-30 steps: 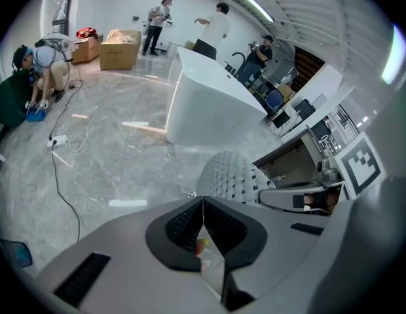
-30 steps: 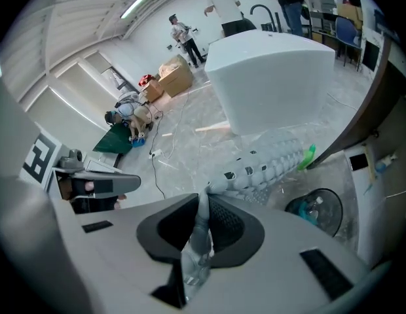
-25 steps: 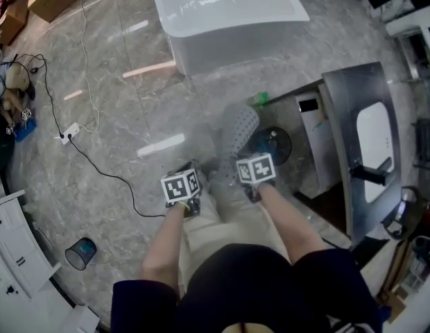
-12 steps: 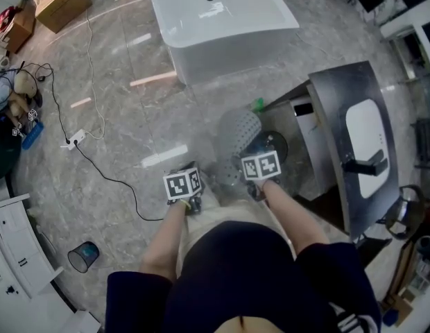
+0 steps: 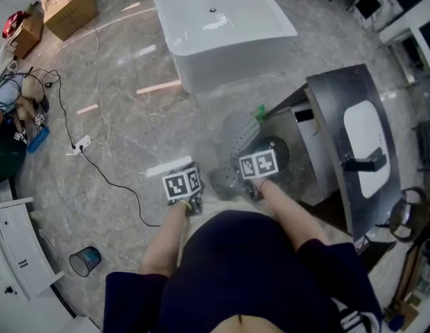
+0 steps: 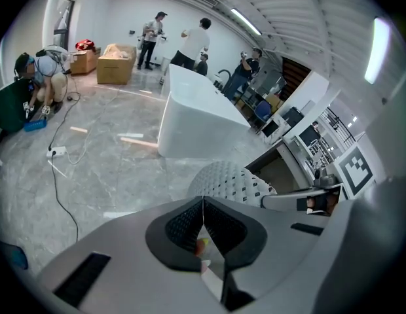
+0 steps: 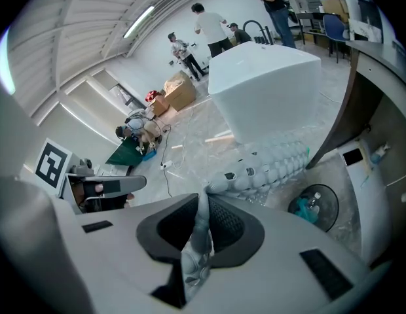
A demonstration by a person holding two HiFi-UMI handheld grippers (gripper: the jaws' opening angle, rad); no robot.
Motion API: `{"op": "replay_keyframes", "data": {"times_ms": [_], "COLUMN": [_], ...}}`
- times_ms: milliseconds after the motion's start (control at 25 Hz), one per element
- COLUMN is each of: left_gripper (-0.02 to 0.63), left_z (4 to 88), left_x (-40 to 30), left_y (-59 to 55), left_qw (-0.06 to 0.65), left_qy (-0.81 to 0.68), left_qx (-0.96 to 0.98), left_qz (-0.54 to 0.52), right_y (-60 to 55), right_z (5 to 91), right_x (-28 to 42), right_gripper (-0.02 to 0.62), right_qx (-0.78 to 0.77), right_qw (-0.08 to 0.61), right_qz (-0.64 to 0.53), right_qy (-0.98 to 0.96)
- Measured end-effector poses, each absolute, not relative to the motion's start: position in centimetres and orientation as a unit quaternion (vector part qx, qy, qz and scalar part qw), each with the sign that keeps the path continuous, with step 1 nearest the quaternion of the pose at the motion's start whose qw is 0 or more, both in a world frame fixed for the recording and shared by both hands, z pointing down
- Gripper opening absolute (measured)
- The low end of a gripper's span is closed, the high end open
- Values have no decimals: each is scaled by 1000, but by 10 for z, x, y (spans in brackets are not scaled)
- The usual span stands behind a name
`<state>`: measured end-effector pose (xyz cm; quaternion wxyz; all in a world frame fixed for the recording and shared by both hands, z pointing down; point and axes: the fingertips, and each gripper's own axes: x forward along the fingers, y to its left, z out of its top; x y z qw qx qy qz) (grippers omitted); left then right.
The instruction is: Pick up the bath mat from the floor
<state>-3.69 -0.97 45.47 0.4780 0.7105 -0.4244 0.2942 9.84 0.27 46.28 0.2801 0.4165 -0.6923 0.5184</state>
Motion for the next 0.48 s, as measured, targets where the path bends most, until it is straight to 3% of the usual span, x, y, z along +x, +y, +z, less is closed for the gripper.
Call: {"op": "replay_keyframes", "data": {"times_ms": [480], "left_gripper": [2], "left_z": [455], "left_x": [-39], "left_y": [6], "left_qw": [470], "left_qy": [-432], "left_qx": [712], "left_qz": [292], "right_y": [21], "right_z": [462], "right_x": [87], "right_gripper": [49], "right_qx": [396], "right_qw": [300], "right_qz": [504], "right_qy": [-706]}}
